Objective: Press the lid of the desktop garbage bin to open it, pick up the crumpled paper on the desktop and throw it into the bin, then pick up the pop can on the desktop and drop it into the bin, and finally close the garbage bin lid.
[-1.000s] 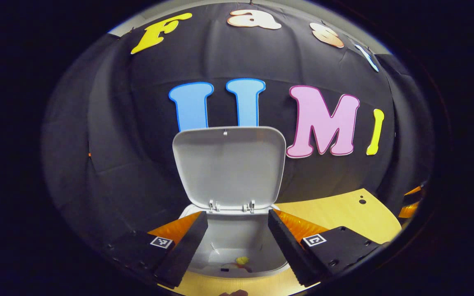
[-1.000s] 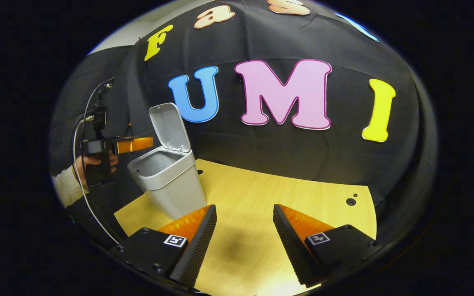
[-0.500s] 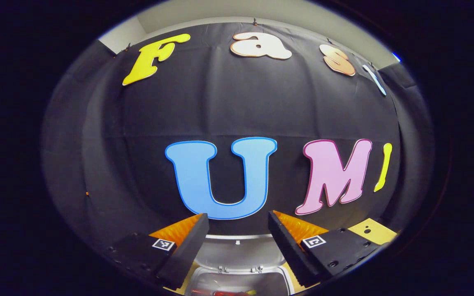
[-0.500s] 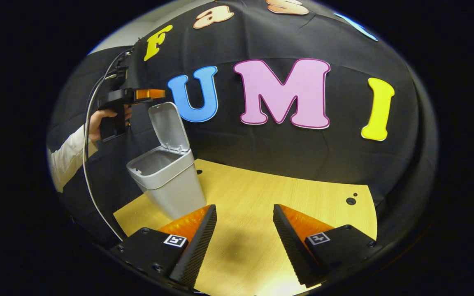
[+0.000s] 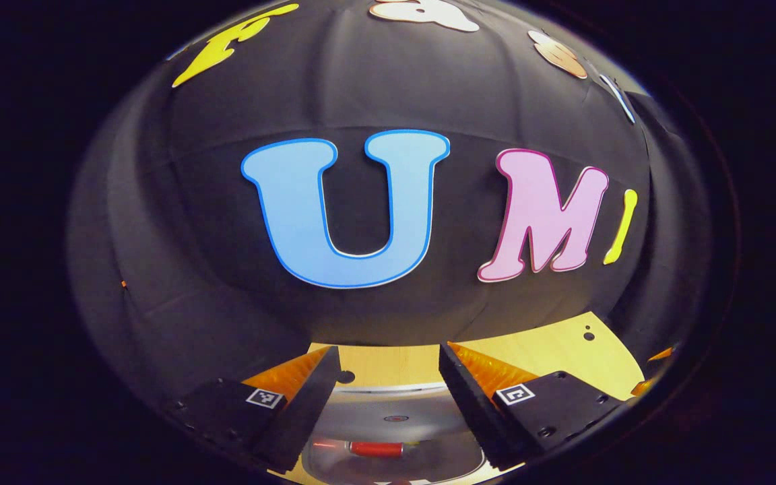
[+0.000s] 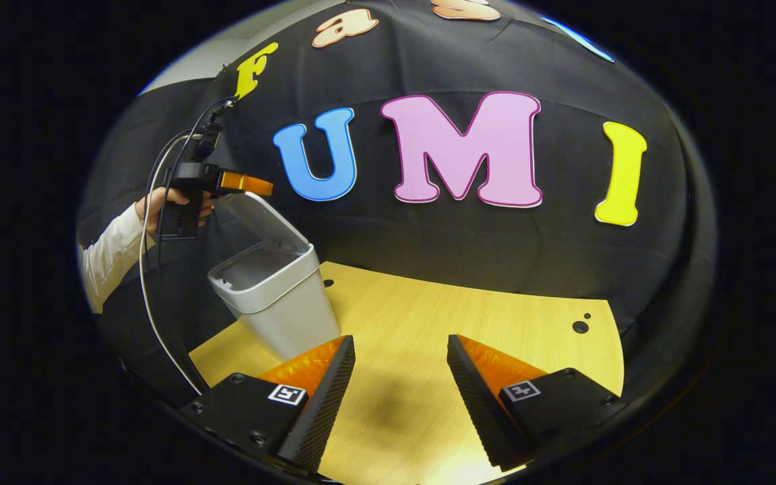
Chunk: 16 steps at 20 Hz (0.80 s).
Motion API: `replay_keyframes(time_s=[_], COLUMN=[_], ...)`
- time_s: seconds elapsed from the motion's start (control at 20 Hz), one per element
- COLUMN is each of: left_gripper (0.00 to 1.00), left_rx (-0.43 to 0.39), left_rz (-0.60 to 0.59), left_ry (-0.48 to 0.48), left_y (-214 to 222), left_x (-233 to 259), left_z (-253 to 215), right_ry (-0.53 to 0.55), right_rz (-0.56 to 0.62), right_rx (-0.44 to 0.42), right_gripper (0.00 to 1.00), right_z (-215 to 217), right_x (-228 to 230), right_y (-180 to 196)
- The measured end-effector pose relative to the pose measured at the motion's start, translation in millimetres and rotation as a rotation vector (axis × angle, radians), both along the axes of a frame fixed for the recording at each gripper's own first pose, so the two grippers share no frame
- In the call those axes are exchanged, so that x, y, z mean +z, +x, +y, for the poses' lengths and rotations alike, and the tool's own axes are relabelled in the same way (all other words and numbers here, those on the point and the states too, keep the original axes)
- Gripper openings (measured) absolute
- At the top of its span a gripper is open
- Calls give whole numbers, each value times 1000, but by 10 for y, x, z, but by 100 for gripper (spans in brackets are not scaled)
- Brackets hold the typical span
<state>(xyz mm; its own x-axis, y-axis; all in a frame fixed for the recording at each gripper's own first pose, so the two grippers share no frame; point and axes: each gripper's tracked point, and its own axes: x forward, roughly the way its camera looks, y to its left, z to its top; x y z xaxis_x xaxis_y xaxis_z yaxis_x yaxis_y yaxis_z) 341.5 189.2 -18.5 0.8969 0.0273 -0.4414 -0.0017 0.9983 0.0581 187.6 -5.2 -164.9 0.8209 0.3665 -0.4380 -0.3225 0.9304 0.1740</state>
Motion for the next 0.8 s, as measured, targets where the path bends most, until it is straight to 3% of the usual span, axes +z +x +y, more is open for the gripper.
replay_keyframes(time_s=[0.2, 0.8], left_gripper=[99, 99], left_rx=[-25, -135], left_rz=[160, 592], left_ry=[-53, 12], left_y=[-315, -961], left_x=[-387, -1202], left_z=[4, -32], right_ry=[19, 49], right_rz=[-1, 23], right_rx=[25, 5], right_gripper=[89, 88], right_z=[143, 57], right_x=[-5, -149], right_y=[10, -53])
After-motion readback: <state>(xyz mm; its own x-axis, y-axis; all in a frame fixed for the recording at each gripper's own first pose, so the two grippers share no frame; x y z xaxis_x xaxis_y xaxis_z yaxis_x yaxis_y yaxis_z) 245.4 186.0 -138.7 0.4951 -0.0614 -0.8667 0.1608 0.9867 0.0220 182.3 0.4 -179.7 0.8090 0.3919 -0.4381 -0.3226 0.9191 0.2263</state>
